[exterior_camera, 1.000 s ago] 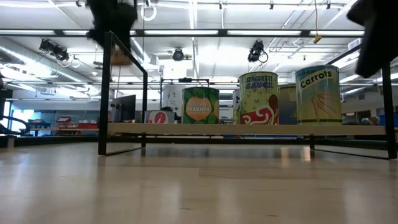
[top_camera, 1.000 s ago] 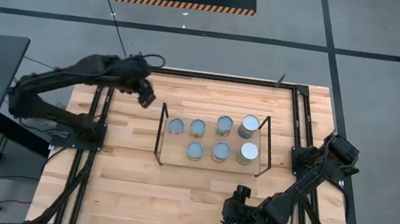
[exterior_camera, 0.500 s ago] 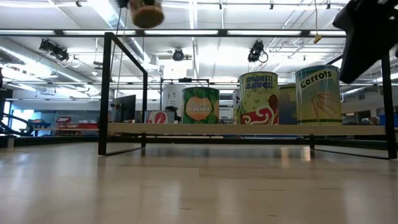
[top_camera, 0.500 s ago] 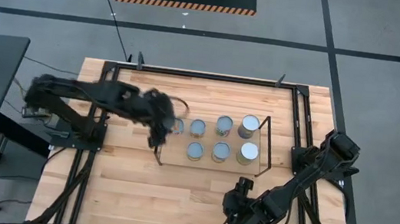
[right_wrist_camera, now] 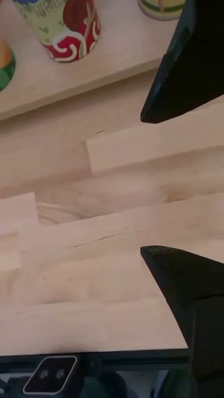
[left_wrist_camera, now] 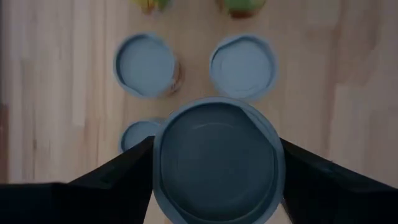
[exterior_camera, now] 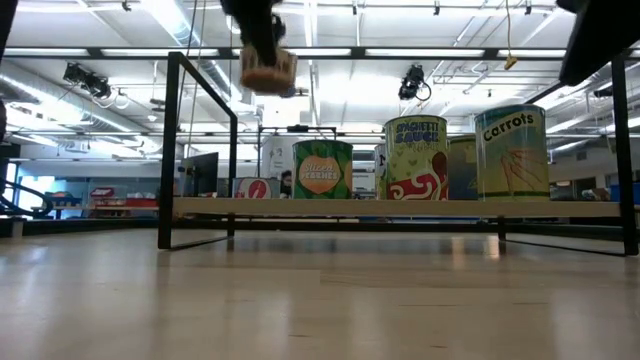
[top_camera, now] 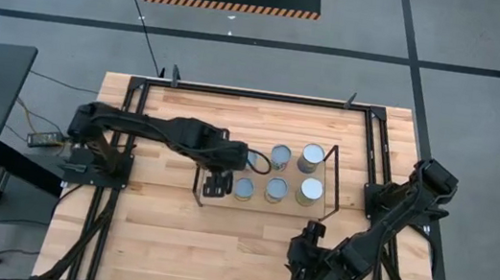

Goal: Pick and place cans onto a shelf
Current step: Put the canned pineapple rings can on the shelf

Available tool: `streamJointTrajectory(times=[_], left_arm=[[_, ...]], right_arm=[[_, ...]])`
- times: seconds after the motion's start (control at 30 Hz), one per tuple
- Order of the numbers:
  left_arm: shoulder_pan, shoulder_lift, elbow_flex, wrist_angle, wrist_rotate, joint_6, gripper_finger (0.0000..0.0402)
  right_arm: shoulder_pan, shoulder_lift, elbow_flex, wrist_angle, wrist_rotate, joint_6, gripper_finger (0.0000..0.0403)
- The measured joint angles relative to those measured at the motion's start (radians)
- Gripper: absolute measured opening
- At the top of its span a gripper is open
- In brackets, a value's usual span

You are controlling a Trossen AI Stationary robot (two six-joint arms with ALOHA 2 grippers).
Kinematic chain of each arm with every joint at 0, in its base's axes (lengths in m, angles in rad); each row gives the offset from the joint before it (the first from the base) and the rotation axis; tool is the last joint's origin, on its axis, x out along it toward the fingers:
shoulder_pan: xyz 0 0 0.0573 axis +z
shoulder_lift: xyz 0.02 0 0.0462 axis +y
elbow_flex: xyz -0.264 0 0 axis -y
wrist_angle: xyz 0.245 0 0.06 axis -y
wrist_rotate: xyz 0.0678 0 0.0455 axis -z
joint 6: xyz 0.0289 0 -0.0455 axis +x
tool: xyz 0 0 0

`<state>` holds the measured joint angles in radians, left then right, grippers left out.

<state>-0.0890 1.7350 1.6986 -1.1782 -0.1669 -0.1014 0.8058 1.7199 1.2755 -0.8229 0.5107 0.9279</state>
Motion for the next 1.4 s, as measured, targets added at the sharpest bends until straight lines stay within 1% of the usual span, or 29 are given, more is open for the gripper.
streamJointTrajectory(times=[0.13, 0.23, 0.37, 0.57, 0.77, 1.0, 1.13, 1.3, 1.4], left_arm=[[0.008, 0.014, -0.075, 0.05, 0.006, 0.016, 0.0289], [0.004, 0.014, -0.143, 0.147, 0.009, 0.015, 0.0289], [-0.001, 0.014, -0.204, 0.225, 0.015, 0.011, 0.0289], [0.001, 0.014, -0.268, 0.241, 0.015, -0.018, 0.0289], [0.001, 0.013, -0.348, 0.32, 0.015, -0.019, 0.0289], [0.001, 0.012, -0.397, 0.406, 0.016, -0.005, 0.0289], [0.001, 0.012, -0.432, 0.419, 0.046, 0.001, 0.0289], [0.0, 0.012, -0.45, 0.425, 0.055, 0.001, 0.0289], [0.0, 0.012, -0.45, 0.429, 0.06, 0.004, 0.0291]], right_arm=[[0.02, 0.0, 0.0, -0.001, 0.023, 0.019, 0.0347], [0.03, 0.0, 0.0, -0.001, 0.023, 0.032, 0.0347], [0.032, 0.0, 0.0, -0.001, 0.023, 0.04, 0.0347], [0.031, 0.0, 0.0, 0.008, 0.023, 0.04, 0.0347], [0.031, 0.0, 0.0, 0.011, 0.031, 0.039, 0.0347], [0.03, 0.0, 0.0, 0.022, 0.03, 0.04, 0.0347], [0.03, 0.0, 0.0, 0.023, 0.017, 0.04, 0.0347], [0.028, 0.0, 0.0, 0.028, -0.048, 0.04, 0.0347], [0.024, 0.0, 0.0, 0.031, -0.067, 0.042, 0.0347]])
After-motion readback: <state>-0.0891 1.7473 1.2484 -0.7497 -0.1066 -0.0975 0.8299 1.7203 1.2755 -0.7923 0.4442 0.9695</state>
